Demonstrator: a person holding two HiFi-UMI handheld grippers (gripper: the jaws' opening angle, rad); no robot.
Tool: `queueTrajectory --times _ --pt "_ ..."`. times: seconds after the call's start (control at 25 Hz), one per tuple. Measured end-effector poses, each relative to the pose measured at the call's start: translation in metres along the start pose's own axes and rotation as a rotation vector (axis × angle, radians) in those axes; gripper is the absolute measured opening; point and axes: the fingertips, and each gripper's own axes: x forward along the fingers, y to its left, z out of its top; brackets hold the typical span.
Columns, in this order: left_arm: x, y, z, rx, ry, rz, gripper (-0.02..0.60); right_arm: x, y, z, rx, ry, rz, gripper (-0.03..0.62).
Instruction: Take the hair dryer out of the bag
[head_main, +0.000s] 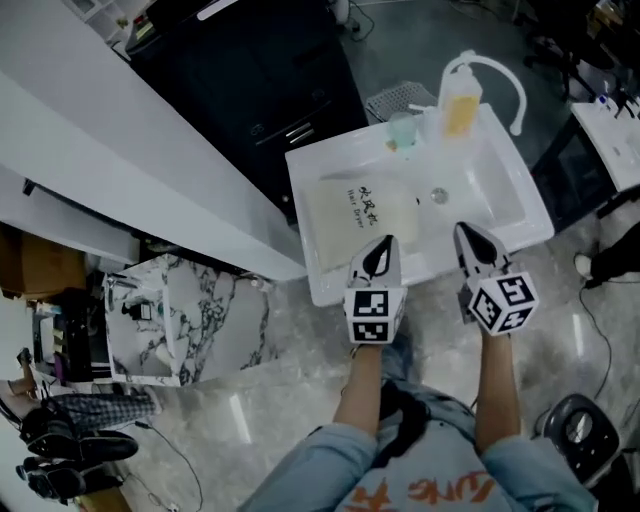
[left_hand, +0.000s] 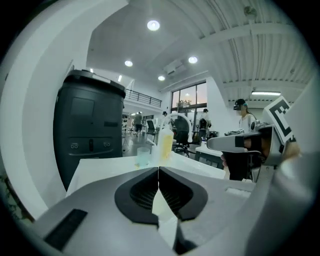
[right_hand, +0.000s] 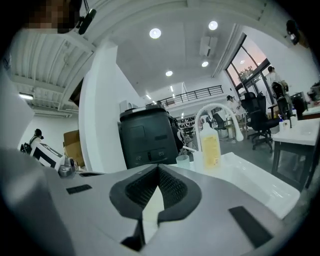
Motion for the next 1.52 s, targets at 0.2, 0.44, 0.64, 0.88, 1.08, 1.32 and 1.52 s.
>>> queueTrajectory --times 0.2,0.44,0.64,0.88,1.08,1.32,1.52 --pt "0.051 0.054 -0.017 0.005 0.072 -0.005 -0.005 0.076 -0.008 -0.023 0.000 0.090 -0.011 0.000" --pt "0.089 0.073 -0.017 0.031 0.115 -0.034 -0.005 0.127 -0.009 -0.022 -0.020 0.145 -0.007 0.000" --pt "0.103 0.074 -0.028 0.110 0.152 -0.061 -0.005 0.134 -0.032 -0.033 0.022 0.173 -0.060 0.000" --pt "0.113 0.077 -0.039 0.187 0.245 -0.097 -0.005 0.136 -0.060 -0.037 0.112 0.143 -0.096 0.000" --pt "0.122 0.073 -0.038 0.279 0.314 -0.102 -0.005 0.153 -0.082 -0.044 0.238 0.098 -0.056 0.000" --pt "0.144 0.048 -0.036 0.357 0.369 -0.122 -0.003 0.169 -0.116 -0.019 0.281 0.044 0.020 0.000" --pt "0.160 0.043 -0.056 0.396 0.452 -0.138 0.007 0.180 -0.129 -0.008 0.279 0.020 0.087 0.000"
